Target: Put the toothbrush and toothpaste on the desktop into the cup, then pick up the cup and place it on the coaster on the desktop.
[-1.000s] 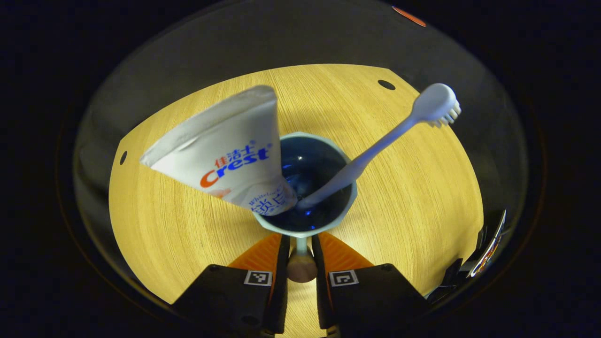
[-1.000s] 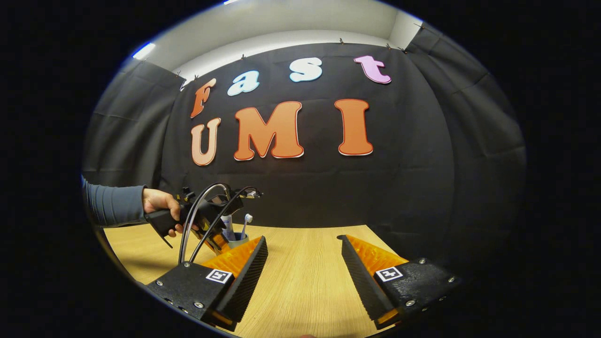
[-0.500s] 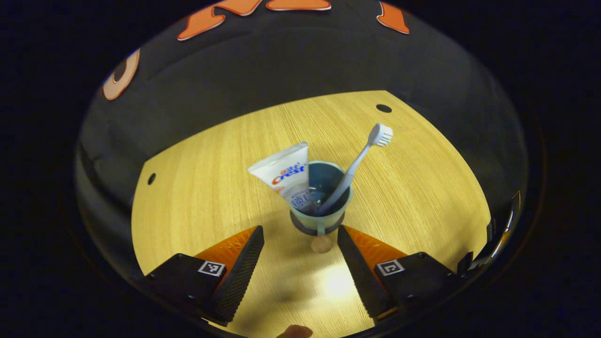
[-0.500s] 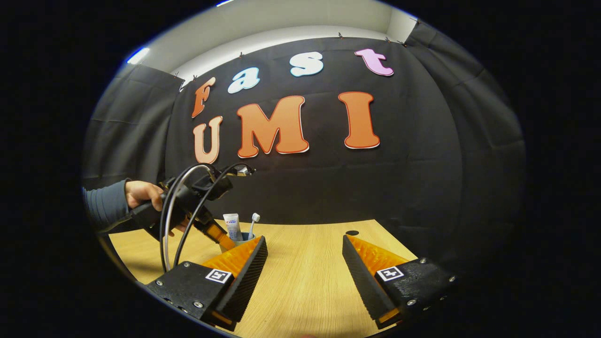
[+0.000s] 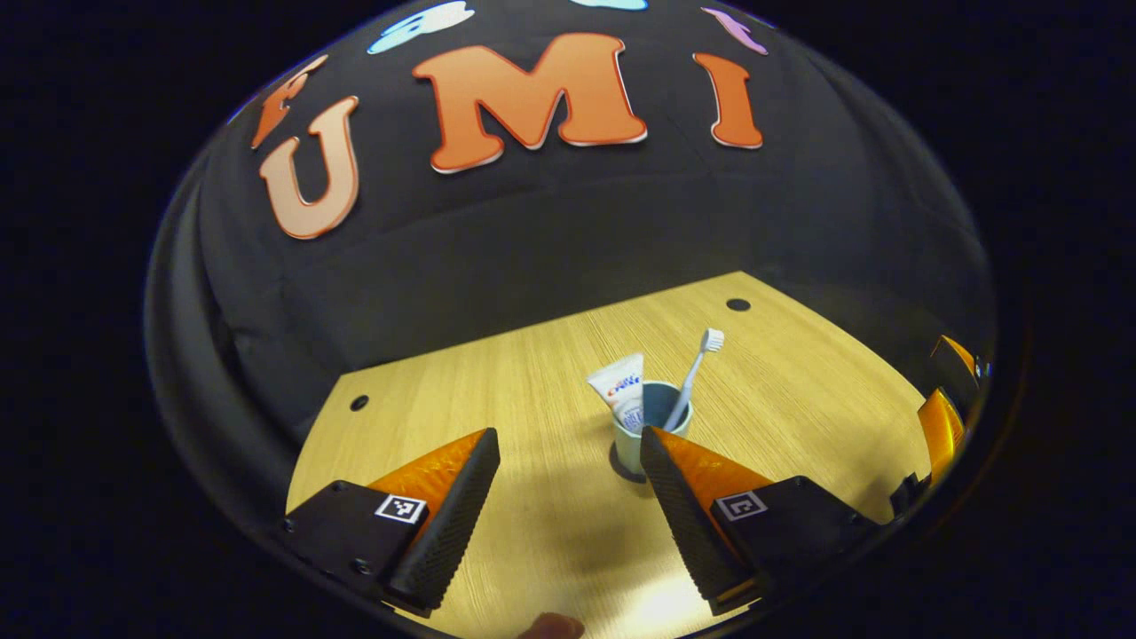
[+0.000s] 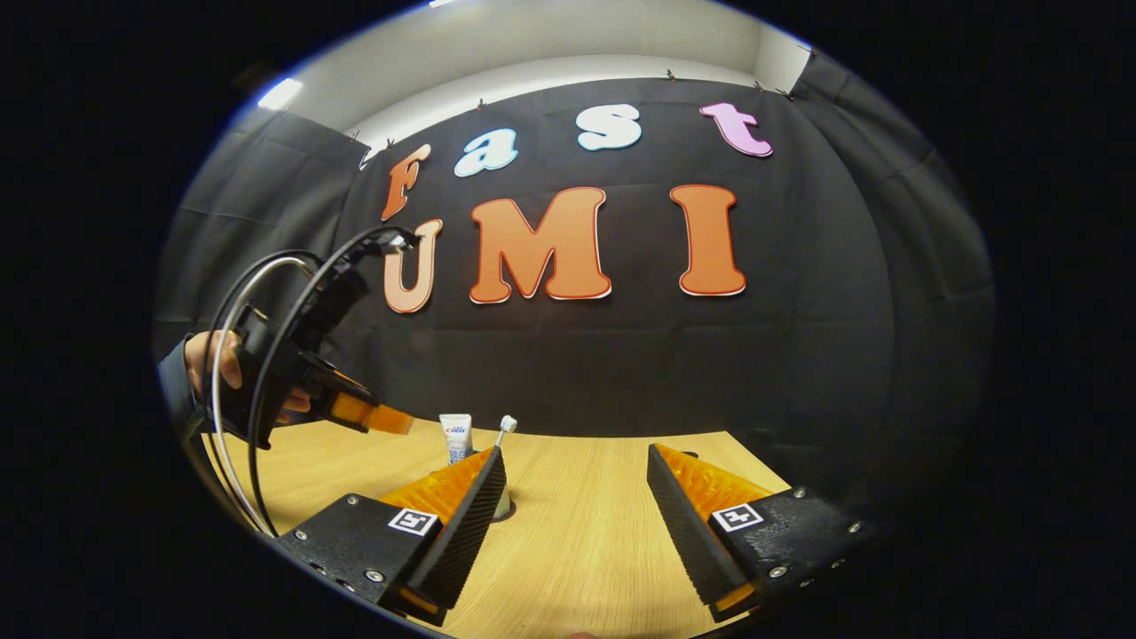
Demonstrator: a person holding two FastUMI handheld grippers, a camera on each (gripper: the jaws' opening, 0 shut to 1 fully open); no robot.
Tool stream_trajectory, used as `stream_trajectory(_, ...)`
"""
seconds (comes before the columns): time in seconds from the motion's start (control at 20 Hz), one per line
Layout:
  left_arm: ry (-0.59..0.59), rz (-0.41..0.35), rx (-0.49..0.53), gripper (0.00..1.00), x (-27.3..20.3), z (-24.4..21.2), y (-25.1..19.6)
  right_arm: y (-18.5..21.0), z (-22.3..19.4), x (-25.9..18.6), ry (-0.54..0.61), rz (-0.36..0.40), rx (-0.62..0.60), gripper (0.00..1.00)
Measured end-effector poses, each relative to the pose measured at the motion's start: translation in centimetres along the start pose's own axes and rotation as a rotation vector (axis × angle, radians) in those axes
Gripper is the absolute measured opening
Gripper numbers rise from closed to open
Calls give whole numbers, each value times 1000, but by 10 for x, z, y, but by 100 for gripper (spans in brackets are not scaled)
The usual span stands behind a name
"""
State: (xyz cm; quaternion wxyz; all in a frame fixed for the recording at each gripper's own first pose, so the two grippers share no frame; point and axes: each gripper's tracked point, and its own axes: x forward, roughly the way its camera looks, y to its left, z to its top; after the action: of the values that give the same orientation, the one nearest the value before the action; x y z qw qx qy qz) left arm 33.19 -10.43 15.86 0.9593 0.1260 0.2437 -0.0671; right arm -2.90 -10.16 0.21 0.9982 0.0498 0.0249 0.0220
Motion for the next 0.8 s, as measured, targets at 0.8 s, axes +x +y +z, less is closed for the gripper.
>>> stream_trajectory(0.8,-481,269,-103,100,-100,-32,115,74,8,29,-58,67,-72,96)
